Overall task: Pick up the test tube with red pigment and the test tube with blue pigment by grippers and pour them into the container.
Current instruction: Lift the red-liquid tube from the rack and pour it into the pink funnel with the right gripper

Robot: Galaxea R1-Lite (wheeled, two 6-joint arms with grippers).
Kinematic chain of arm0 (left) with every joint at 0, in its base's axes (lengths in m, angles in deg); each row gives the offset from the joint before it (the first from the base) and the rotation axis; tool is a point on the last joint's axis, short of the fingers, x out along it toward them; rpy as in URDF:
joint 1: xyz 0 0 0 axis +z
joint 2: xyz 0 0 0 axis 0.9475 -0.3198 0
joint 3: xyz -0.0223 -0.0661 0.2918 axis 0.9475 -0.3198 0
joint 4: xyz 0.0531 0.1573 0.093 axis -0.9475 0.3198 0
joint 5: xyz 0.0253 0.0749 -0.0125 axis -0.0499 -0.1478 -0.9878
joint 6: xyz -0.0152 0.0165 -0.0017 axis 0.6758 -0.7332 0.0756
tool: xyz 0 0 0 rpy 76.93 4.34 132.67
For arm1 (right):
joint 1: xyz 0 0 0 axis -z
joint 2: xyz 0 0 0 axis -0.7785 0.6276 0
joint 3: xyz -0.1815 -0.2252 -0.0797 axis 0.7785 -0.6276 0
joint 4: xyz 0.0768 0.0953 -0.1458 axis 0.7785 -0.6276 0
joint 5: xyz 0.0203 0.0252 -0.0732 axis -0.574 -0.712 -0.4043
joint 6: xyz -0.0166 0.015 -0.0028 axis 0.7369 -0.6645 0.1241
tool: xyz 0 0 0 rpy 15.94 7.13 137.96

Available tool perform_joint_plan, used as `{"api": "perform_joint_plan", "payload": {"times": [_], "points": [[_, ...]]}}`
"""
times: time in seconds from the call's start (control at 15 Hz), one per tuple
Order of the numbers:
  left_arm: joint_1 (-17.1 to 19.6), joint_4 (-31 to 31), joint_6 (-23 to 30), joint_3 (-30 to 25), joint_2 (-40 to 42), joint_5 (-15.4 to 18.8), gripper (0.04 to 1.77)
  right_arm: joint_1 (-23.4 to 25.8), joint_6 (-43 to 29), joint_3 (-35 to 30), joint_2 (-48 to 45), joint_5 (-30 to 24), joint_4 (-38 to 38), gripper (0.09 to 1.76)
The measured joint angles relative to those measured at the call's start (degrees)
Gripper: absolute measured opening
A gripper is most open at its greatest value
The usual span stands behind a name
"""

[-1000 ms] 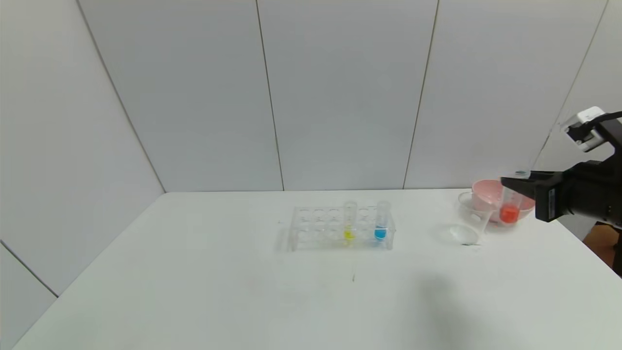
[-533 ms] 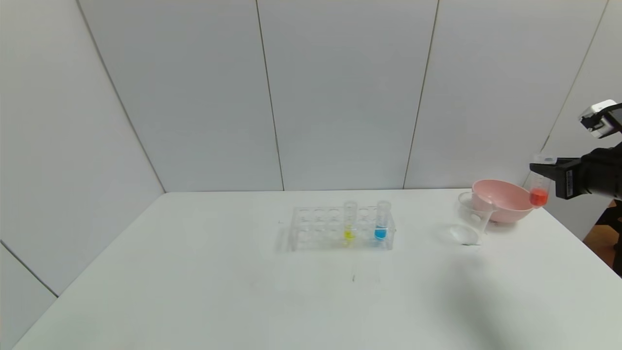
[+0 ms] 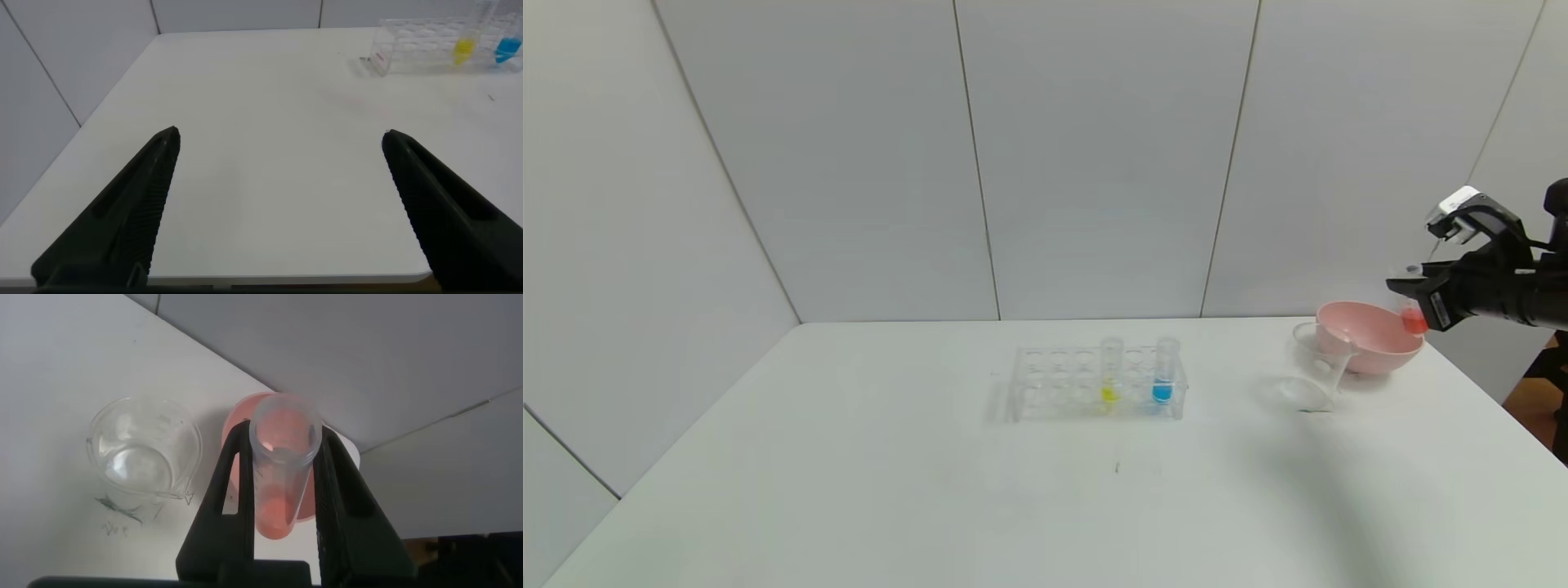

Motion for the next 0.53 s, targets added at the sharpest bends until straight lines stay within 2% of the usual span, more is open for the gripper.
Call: {"api": "perform_joint_plan", "payload": {"times": [0.2, 0.53], "points": [[0.0, 0.0, 0.0, 0.0, 0.0, 0.0, 1.76, -0.7, 7.8, 3.8, 2.9, 0.0, -3.7, 0.49], [0.0, 0.0, 0.0, 0.0, 0.0, 0.0, 1.76, -2.2, 16.3, 8.8, 4.6, 0.6, -11.0, 0.49]]}}
